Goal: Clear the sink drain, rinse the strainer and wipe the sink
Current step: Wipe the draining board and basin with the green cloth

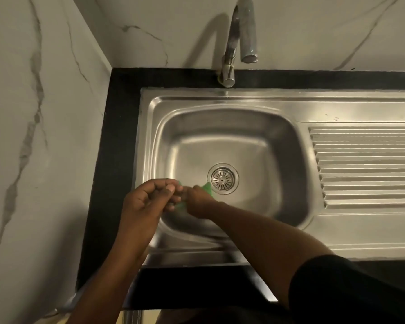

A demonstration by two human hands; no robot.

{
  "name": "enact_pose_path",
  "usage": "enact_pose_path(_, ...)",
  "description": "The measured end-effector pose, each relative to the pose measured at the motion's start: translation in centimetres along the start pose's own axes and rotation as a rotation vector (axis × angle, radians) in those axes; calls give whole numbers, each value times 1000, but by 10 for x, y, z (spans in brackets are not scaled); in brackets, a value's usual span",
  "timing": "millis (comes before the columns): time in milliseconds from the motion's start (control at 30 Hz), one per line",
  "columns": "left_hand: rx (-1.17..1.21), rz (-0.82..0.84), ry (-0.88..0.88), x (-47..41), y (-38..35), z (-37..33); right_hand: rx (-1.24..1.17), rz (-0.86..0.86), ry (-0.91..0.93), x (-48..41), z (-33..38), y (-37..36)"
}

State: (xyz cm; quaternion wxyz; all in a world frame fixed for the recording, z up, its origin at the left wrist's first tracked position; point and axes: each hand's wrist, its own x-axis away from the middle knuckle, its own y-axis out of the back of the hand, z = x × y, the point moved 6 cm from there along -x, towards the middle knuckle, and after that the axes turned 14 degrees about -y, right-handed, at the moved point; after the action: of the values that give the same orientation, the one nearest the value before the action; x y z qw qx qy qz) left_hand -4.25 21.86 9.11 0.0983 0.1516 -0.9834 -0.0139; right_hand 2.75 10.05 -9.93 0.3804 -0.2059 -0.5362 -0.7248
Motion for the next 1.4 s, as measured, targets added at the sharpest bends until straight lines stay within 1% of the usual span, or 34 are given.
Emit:
enact_pose_path(67, -15, 20, 6, 2, -3, -4, 49, 121, 42, 20, -5, -11)
enact_pose_path(133, -18, 31, 10, 3, -5, -10, 13, 217, -3, 33, -15, -15)
enact_pose_path(300, -21, 54, 9, 7, -15, -23, -7, 315, -94, 57, -49, 2)
enact_pose_path(400, -11, 72, 30, 13, -28, -24, -91, 284, -115, 76, -71, 28)
enact_pose_path(467, -4, 92, 45, 20, -42, -23, -194, 225, -141, 93, -87, 52)
enact_pose_path(533, 10, 105, 63, 27, -58, -18, -403, 130, -136, 113, -100, 76)
enact_pose_path(600, -3, 129, 82, 34, -77, -14, -786, 75, -135, 140, -110, 96)
enact_pose_path(633, -22, 140, 90, 37, -87, -13, -971, 78, -134, 156, -114, 104)
enact_pose_path(667, -38, 152, 95, 40, -98, -14, -1118, 104, -122, 171, -117, 110)
enact_pose_path(733, -40, 189, 82, 46, -119, -19, -1325, 189, -54, 198, -116, 120)
enact_pose_path(867, -55, 316, 41, 62, -165, -36, -1621, 318, 144, 247, -123, 134)
enact_pose_path(933, -5, 332, 35, 69, -183, -43, -1684, 289, 219, 265, -133, 136)
enact_pose_path(1000, 49, 320, 48, 78, -199, -45, -1733, 210, 240, 281, -150, 134)
enact_pose_path(1100, 95, 344, 47, 95, -224, -43, -1765, 72, 205, 307, -178, 129)
enact_pose_path(1200, 83, 352, -12, 114, -250, -46, -1753, -41, 172, 340, -212, 121)
enact_pose_path(1300, 16, 371, -106, 132, -281, -51, -1696, -104, 130, 373, -248, 109)
enact_pose_path(1400, 28, 422, -151, 152, -320, -58, -1673, -151, 106, 402, -285, 97)
